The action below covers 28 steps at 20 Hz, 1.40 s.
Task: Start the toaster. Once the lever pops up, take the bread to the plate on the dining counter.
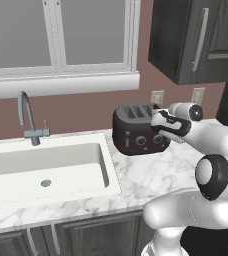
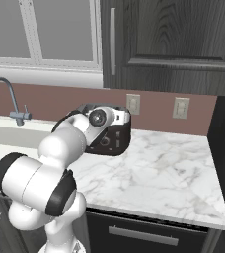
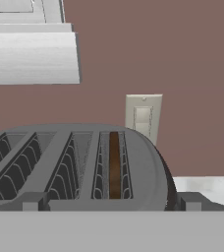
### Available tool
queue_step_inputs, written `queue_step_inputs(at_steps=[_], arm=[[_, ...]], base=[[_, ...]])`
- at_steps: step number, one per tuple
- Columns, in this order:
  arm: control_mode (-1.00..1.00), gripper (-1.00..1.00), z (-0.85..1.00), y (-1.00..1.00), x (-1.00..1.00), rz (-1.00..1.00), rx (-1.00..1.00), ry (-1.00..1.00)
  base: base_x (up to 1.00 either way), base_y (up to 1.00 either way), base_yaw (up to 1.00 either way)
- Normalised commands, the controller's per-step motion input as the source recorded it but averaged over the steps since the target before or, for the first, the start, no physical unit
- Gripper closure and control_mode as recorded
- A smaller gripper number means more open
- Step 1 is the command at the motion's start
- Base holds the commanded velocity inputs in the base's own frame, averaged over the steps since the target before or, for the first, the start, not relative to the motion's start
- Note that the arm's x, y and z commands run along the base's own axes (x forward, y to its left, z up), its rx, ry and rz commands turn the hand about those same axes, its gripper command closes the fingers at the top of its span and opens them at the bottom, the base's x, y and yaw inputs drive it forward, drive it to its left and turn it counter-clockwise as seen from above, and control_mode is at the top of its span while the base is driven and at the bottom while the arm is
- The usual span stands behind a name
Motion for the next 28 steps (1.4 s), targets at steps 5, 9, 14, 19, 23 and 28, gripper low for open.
queue_step_inputs(at_steps=[5, 9, 14, 19, 23, 28], arm=[[-1.00, -1.00, 0.00, 0.00, 0.00, 0.00, 0.00, 0.00], [-1.00, -1.00, 0.00, 0.00, 0.00, 0.00, 0.00, 0.00], [-1.00, -1.00, 0.00, 0.00, 0.00, 0.00, 0.00, 0.00], [-1.00, -1.00, 0.00, 0.00, 0.00, 0.00, 0.00, 0.00], [-1.00, -1.00, 0.00, 0.00, 0.00, 0.00, 0.00, 0.00], [-1.00, -1.00, 0.00, 0.00, 0.00, 0.00, 0.00, 0.00]], base=[[0.00, 0.00, 0.00], [0.00, 0.00, 0.00], [0.00, 0.00, 0.00], [0.00, 0.00, 0.00], [0.00, 0.00, 0.00], [0.00, 0.00, 0.00]])
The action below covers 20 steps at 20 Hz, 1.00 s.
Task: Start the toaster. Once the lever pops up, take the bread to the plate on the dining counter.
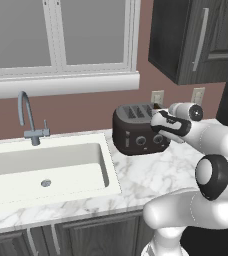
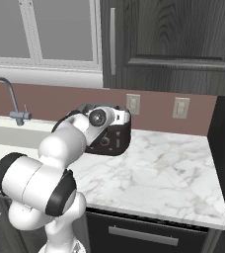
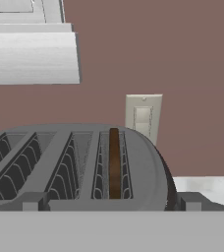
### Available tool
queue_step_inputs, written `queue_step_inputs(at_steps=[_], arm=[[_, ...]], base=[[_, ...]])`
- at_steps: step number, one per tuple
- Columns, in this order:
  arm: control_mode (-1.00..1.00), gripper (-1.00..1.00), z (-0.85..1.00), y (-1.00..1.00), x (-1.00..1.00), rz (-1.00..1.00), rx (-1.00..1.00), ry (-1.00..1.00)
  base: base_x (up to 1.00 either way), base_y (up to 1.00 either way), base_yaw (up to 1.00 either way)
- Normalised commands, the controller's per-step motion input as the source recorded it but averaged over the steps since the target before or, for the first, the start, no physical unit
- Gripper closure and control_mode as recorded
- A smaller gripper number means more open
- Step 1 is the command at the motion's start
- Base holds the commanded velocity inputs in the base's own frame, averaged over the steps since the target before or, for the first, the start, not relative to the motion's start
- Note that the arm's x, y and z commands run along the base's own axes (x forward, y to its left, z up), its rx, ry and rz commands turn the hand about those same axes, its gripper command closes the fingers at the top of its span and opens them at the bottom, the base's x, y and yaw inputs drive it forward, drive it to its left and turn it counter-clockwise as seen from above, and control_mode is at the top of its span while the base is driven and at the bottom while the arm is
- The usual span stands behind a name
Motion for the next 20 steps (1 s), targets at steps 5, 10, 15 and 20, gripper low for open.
queue_step_inputs(at_steps=[5, 10, 15, 20], arm=[[-1.00, -1.00, 0.00, 0.00, 0.00, 0.00, 0.00, 0.00], [-1.00, -1.00, 0.00, 0.00, 0.00, 0.00, 0.00, 0.00], [-1.00, -1.00, 0.00, 0.00, 0.00, 0.00, 0.00, 0.00], [-1.00, -1.00, 0.00, 0.00, 0.00, 0.00, 0.00, 0.00]], base=[[0.00, 0.00, 0.00], [0.00, 0.00, 0.00], [0.00, 0.00, 0.00], [0.00, 0.00, 0.00]])
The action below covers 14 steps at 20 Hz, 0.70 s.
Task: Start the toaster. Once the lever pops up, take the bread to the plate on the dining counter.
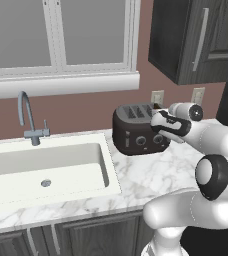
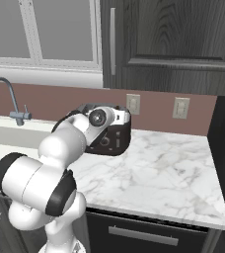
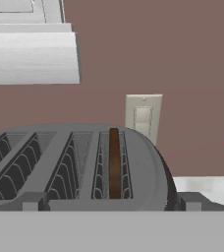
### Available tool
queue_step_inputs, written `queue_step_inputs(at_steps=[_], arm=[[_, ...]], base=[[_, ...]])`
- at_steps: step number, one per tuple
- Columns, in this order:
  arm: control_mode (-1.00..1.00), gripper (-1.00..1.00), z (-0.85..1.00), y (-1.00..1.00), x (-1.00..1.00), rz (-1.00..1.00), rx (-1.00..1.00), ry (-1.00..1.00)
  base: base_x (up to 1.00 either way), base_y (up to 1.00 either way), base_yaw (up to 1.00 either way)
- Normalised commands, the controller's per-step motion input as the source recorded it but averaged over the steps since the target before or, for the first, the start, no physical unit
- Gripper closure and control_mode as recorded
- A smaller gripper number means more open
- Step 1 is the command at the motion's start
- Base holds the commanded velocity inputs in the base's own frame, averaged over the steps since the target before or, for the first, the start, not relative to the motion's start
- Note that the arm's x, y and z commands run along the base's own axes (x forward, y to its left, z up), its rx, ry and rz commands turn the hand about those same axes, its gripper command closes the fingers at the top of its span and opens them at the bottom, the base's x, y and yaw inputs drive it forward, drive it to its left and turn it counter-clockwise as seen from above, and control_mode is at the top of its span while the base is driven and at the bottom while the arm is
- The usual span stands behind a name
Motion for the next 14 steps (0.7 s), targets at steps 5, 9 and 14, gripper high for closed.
queue_step_inputs(at_steps=[5, 9, 14], arm=[[-1.00, -1.00, 0.00, 0.00, 0.00, 0.00, 0.00, 0.00], [-1.00, -1.00, 0.00, 0.00, 0.00, 0.00, 0.00, 0.00], [-1.00, -1.00, 0.00, 0.00, 0.00, 0.00, 0.00, 0.00]], base=[[0.00, 0.00, 0.00], [0.00, 0.00, 0.00], [0.00, 0.00, 0.00]])
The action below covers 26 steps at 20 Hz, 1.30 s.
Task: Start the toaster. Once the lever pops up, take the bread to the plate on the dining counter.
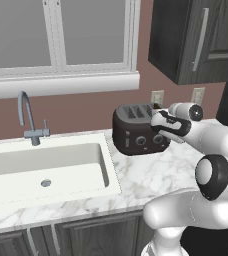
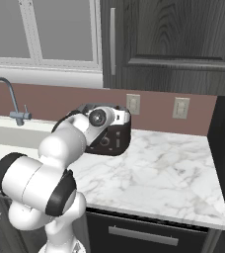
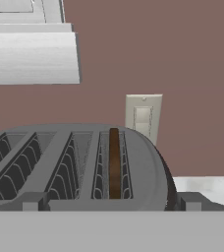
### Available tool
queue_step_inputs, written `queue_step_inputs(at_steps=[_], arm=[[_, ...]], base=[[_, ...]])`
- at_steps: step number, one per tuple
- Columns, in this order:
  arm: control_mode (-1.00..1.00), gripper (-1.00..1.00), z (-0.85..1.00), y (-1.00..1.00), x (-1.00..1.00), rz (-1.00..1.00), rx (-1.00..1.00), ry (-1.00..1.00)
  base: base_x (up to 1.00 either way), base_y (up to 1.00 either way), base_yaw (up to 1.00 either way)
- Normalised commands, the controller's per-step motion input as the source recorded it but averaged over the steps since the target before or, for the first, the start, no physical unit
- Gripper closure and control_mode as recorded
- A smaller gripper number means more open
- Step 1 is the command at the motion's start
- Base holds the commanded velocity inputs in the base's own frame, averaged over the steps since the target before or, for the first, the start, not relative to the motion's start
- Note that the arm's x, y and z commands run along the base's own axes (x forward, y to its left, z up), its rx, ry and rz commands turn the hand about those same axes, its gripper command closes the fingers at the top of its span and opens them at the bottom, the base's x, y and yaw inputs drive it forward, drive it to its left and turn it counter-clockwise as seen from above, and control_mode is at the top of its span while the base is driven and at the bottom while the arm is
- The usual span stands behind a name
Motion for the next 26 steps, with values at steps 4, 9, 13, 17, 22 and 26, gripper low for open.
queue_step_inputs(at_steps=[4, 9, 13, 17, 22, 26], arm=[[-1.00, -1.00, 0.00, 0.00, 0.00, 0.00, 0.00, 0.00], [-1.00, -1.00, 0.00, 0.00, 0.00, 0.00, 0.00, 0.00], [-1.00, -1.00, 0.00, 0.00, 0.00, 0.00, 0.00, 0.00], [-1.00, -1.00, 0.00, 0.00, 0.00, 0.00, 0.00, 0.00], [-1.00, -1.00, 0.00, 0.00, 0.00, 0.00, 0.00, 0.00], [-1.00, -1.00, 0.00, 0.00, 0.00, 0.00, 0.00, 0.00]], base=[[0.00, 0.00, 0.00], [0.00, 0.00, 0.00], [0.00, 0.00, 0.00], [0.00, 0.00, 0.00], [0.00, 0.00, 0.00], [0.00, 0.00, 0.00]])
